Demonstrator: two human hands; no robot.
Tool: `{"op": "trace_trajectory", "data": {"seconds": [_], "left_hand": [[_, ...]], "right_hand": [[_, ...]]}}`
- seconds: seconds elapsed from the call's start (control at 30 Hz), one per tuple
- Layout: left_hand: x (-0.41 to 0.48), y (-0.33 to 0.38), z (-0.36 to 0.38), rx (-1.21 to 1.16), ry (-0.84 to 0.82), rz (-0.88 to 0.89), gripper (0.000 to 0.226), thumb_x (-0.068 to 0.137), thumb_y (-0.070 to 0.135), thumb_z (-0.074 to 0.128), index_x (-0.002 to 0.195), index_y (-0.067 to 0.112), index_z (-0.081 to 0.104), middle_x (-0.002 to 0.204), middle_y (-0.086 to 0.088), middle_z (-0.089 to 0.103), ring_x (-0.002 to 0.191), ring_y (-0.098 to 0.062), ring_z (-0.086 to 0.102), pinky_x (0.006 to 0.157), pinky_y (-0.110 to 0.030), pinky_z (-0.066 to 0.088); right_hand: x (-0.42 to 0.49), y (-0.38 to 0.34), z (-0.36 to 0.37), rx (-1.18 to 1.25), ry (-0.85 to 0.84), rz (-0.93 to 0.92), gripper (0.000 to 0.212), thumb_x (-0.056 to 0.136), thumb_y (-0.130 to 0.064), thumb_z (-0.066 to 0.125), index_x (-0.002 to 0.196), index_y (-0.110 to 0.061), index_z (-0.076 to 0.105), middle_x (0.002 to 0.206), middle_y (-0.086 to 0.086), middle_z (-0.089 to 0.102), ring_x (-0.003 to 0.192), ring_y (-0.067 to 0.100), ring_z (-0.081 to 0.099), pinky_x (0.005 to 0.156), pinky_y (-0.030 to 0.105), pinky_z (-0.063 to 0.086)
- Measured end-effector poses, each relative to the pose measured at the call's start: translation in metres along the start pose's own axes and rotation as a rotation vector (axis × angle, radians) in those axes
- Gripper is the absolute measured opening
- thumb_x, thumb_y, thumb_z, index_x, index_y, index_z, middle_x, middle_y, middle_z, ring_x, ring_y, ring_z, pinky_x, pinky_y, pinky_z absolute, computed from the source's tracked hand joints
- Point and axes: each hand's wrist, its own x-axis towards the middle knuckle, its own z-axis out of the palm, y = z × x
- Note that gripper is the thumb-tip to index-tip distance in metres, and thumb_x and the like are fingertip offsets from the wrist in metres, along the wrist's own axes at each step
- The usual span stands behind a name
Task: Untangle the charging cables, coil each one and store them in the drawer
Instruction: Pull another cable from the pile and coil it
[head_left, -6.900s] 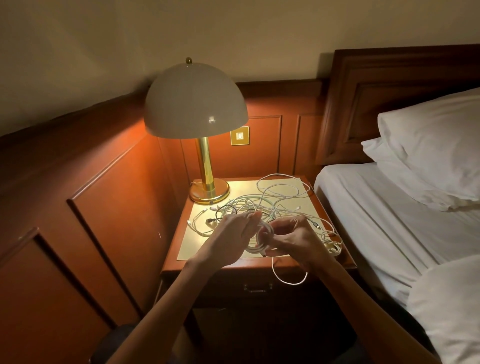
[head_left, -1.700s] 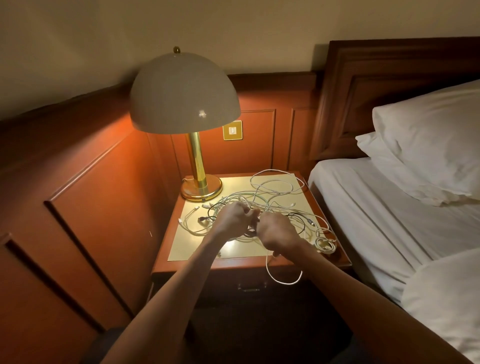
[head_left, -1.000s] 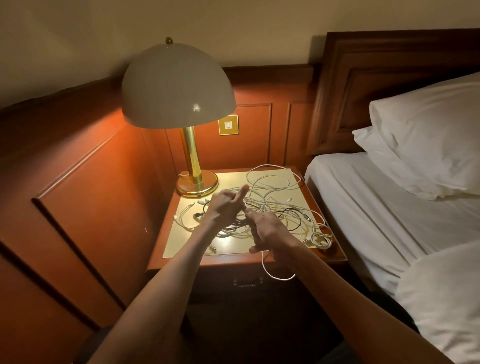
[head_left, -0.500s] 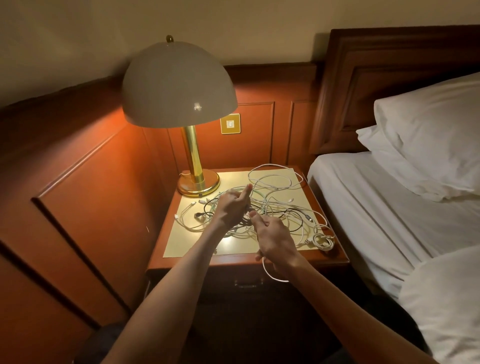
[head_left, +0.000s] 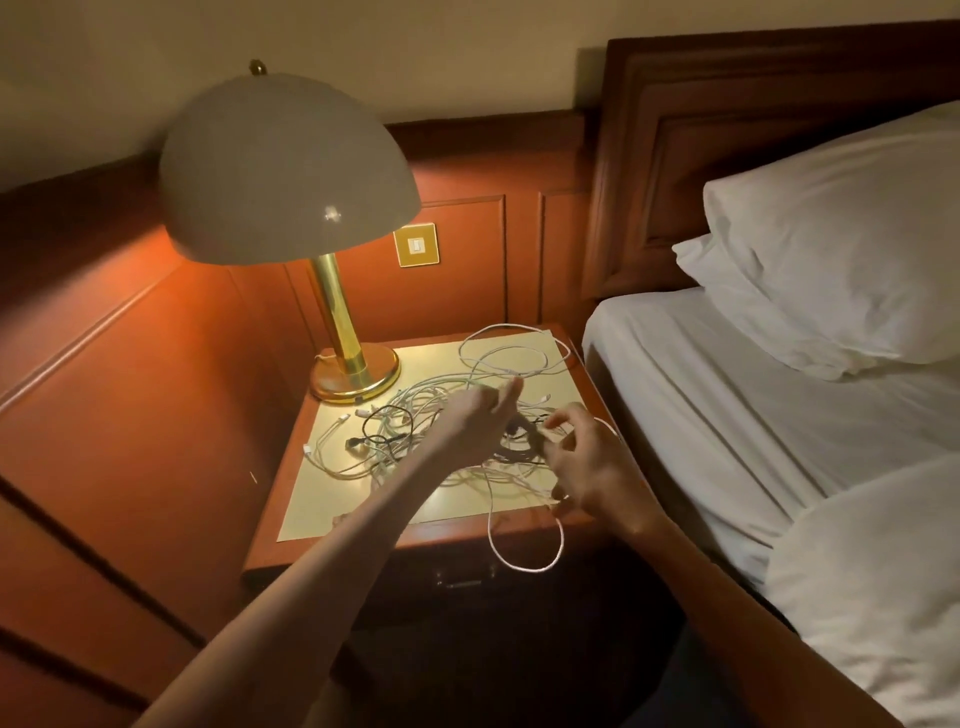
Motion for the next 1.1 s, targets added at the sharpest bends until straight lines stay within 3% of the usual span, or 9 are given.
{"op": "trace_trajectory", "data": {"seconds": [0.1, 0.2, 0.27, 0.33, 0.43, 0.53, 0.7, 0.87, 1.1], "left_hand": [[0.02, 0.035, 0.024, 0.019, -0.04, 0.012, 0.059, 0.105, 0.047, 0.031, 0.091, 0.012, 0.076, 0.068, 0.002, 0.062, 0.056, -0.012, 0.053, 0.046, -0.016, 0.038], [0.051, 0.058, 0.04, -0.037, -0.04, -0.008, 0.063, 0.103, 0.054, 0.029, 0.095, 0.007, 0.071, 0.078, -0.007, 0.07, 0.067, -0.019, 0.068, 0.062, -0.025, 0.055], [0.074, 0.054, 0.048, -0.025, -0.014, 0.011, 0.048, 0.105, 0.043, 0.036, 0.102, 0.007, 0.068, 0.086, -0.007, 0.072, 0.071, -0.019, 0.07, 0.063, -0.027, 0.059], [0.093, 0.037, 0.062, 0.227, -0.058, 0.131, 0.022, 0.102, 0.019, 0.047, 0.11, 0.011, 0.066, 0.098, -0.007, 0.072, 0.08, -0.018, 0.07, 0.066, -0.028, 0.059], [0.107, 0.0, 0.091, 0.632, -0.306, 0.31, 0.038, 0.097, 0.002, 0.053, 0.127, 0.022, 0.062, 0.125, -0.003, 0.062, 0.107, -0.018, 0.062, 0.08, -0.027, 0.056], [0.113, -0.023, 0.104, 0.779, -0.395, 0.458, 0.042, 0.099, 0.01, 0.052, 0.133, 0.033, 0.058, 0.138, 0.005, 0.054, 0.12, -0.016, 0.051, 0.092, -0.028, 0.049], [0.122, -0.031, 0.104, 0.8, -0.29, 0.617, 0.028, 0.098, 0.028, 0.058, 0.125, 0.03, 0.065, 0.125, 0.006, 0.065, 0.108, -0.015, 0.062, 0.084, -0.031, 0.053], [0.137, -0.039, 0.1, 0.908, -0.2, 0.708, 0.02, 0.097, 0.027, 0.059, 0.116, 0.027, 0.067, 0.11, 0.006, 0.068, 0.096, -0.012, 0.063, 0.078, -0.023, 0.048], [0.145, -0.059, 0.075, 0.951, -0.146, 0.612, 0.017, 0.097, 0.028, 0.058, 0.111, 0.025, 0.067, 0.106, 0.006, 0.069, 0.093, -0.013, 0.064, 0.082, -0.028, 0.053]], "right_hand": [[0.01, 0.012, -0.03, 0.116, 0.112, -0.063, 0.015, 0.098, -0.022, 0.062, 0.111, -0.016, 0.066, 0.092, 0.007, 0.074, 0.06, 0.015, 0.073, 0.052, 0.033, 0.061], [0.028, 0.032, -0.064, 0.06, 0.259, -0.074, 0.015, 0.096, -0.025, 0.065, 0.102, -0.014, 0.074, 0.076, 0.0, 0.075, 0.056, 0.005, 0.07, 0.051, 0.02, 0.057], [0.046, 0.055, -0.088, 0.014, 0.339, -0.01, 0.015, 0.095, -0.022, 0.065, 0.095, -0.014, 0.077, 0.072, -0.002, 0.074, 0.058, 0.008, 0.071, 0.057, 0.028, 0.061], [0.064, 0.083, -0.106, 0.115, 0.35, 0.099, 0.016, 0.092, -0.014, 0.064, 0.098, -0.009, 0.078, 0.076, 0.005, 0.075, 0.06, 0.022, 0.074, 0.063, 0.042, 0.063], [0.08, 0.119, -0.118, 0.246, 0.328, 0.221, 0.018, 0.092, -0.006, 0.062, 0.103, 0.0, 0.075, 0.074, 0.015, 0.073, 0.06, 0.029, 0.073, 0.066, 0.047, 0.063], [0.09, 0.141, -0.119, 0.308, 0.333, 0.263, 0.018, 0.091, -0.005, 0.062, 0.103, 0.001, 0.074, 0.075, 0.016, 0.073, 0.062, 0.03, 0.073, 0.066, 0.044, 0.063], [0.1, 0.154, -0.108, 0.362, 0.28, 0.28, 0.015, 0.093, -0.008, 0.063, 0.1, -0.002, 0.074, 0.077, 0.016, 0.072, 0.064, 0.03, 0.073, 0.067, 0.044, 0.063], [0.107, 0.156, -0.099, 0.35, 0.271, 0.264, 0.015, 0.094, -0.011, 0.065, 0.102, -0.003, 0.074, 0.084, 0.017, 0.073, 0.07, 0.031, 0.074, 0.067, 0.047, 0.063], [0.116, 0.155, -0.093, 0.294, 0.278, 0.293, 0.008, 0.094, -0.008, 0.064, 0.096, -0.005, 0.071, 0.086, 0.014, 0.071, 0.063, 0.028, 0.073, 0.065, 0.042, 0.064]]}}
